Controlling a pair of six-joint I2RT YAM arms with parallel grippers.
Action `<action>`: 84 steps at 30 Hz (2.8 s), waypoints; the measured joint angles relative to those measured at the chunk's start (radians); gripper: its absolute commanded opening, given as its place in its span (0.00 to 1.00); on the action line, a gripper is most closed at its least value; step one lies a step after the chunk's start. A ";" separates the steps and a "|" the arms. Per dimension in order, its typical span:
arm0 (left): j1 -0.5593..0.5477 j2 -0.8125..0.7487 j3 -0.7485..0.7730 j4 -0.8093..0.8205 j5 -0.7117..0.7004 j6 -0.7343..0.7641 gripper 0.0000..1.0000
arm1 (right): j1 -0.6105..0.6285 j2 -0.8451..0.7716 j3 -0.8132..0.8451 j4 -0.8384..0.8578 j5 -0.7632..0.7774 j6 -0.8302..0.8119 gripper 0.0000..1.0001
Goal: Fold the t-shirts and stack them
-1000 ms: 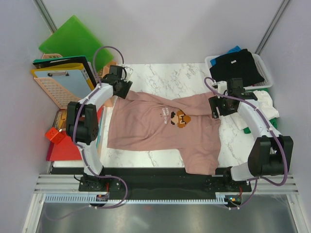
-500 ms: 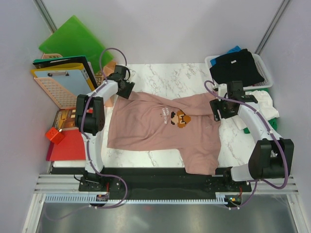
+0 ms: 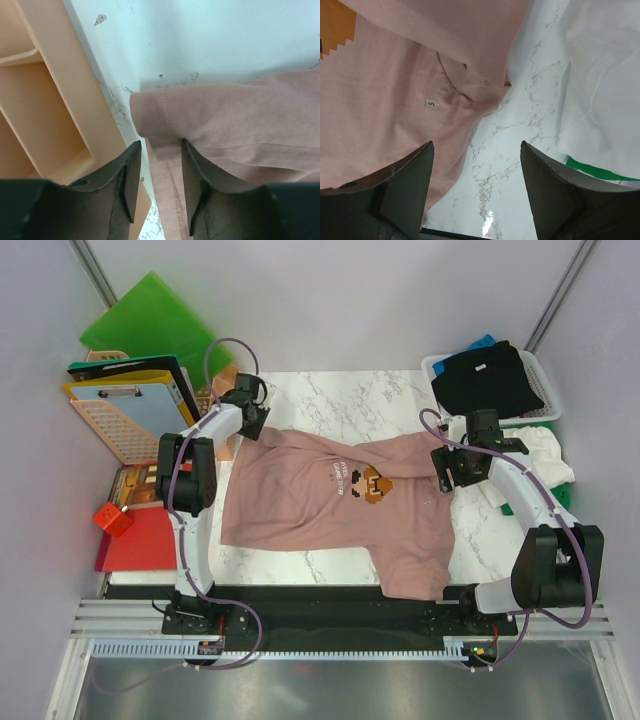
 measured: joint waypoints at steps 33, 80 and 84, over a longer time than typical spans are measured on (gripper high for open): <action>0.002 0.040 0.034 -0.055 -0.005 0.000 0.02 | 0.000 -0.008 -0.049 0.029 0.019 -0.011 0.77; -0.040 -0.353 -0.287 -0.123 0.041 0.039 0.02 | 0.000 0.008 -0.088 0.017 -0.072 -0.064 0.81; -0.040 -0.364 -0.287 -0.122 0.033 0.043 0.02 | 0.000 0.051 -0.085 0.036 -0.074 -0.063 0.83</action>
